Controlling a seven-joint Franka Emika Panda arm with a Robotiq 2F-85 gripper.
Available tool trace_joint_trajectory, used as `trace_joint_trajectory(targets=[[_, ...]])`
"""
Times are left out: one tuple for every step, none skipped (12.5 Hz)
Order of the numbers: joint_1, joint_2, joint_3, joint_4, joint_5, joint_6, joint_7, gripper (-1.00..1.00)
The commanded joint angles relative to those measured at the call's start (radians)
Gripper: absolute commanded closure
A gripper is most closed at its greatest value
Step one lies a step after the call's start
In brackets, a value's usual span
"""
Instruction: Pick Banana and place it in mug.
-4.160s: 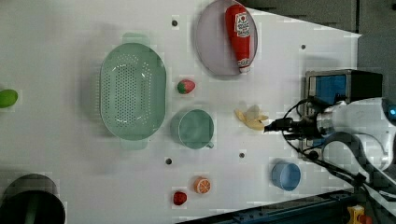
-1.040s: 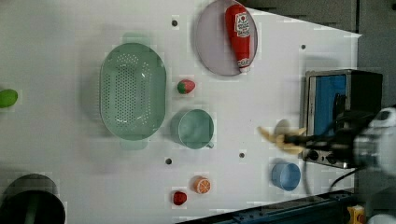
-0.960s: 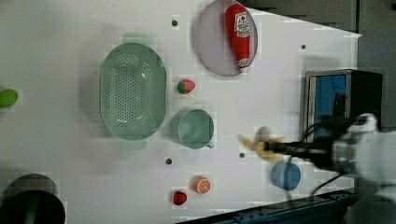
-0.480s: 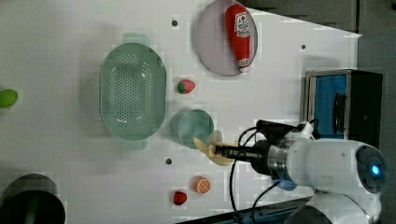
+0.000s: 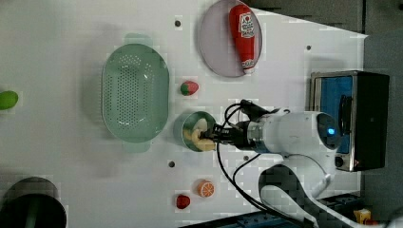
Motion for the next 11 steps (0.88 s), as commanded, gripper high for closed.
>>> trace_joint_trajectory(targets=[[-0.003,-0.024,0.014,0.019,-0.005,0.035,0.082,-0.07],[-0.005,-0.033,0.012,0.023,-0.005,0.042,0.118,-0.42],[-0.005,-0.048,0.014,0.026,-0.005,0.032,0.134,-0.65],[-0.005,-0.070,0.014,0.025,-0.005,0.020,0.135,-0.87],[-0.004,-0.096,0.017,0.026,-0.005,0.001,0.135,-0.99],[-0.004,-0.126,0.017,0.028,-0.004,-0.008,0.135,-1.00],[-0.005,-0.165,0.014,0.032,-0.002,-0.015,0.135,-1.00],[-0.007,-0.212,0.007,0.033,0.000,-0.037,0.135,-1.00],[-0.008,-0.266,-0.007,0.035,0.001,-0.068,0.135,-1.00],[-0.011,-0.326,-0.028,0.043,0.001,-0.114,0.135,-1.00],[-0.014,-0.387,-0.057,0.057,0.001,-0.176,0.135,-1.00]])
